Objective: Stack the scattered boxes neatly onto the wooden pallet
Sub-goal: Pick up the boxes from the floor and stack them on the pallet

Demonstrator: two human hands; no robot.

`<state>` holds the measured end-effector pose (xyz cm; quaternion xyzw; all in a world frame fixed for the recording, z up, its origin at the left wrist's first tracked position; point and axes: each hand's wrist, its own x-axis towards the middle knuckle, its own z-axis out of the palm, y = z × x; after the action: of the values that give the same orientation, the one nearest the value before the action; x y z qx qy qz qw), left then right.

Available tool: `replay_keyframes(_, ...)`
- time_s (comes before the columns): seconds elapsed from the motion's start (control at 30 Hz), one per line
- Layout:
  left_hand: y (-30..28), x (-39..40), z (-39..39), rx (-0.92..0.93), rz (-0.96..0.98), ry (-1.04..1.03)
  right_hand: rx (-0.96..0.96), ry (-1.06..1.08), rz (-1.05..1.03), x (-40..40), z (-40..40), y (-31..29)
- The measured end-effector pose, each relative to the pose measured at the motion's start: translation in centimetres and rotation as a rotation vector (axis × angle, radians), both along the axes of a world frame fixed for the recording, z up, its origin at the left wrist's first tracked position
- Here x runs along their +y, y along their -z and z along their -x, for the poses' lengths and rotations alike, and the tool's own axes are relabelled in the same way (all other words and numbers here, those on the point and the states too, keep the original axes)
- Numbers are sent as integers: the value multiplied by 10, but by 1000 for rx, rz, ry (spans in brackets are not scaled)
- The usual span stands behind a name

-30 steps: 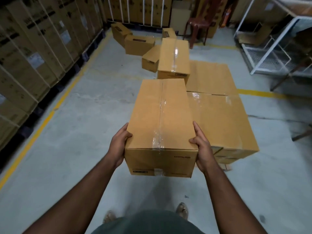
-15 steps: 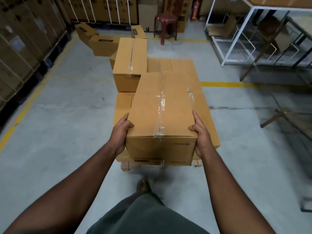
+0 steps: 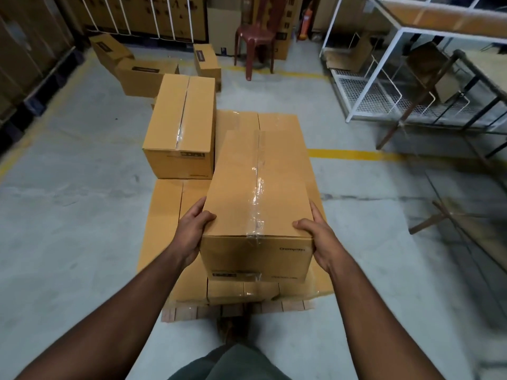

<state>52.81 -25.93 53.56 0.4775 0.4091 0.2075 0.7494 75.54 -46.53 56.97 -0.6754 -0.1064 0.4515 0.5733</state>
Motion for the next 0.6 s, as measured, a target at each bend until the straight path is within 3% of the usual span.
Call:
replay_keyframes(0.27, -4, 88, -79, -31, 64, 57, -102, -222, 57, 86, -106, -11)
replay_keyframes(0.6, -14, 216, -183, -5, -38, 66, -140, -163, -31, 228, -207, 10)
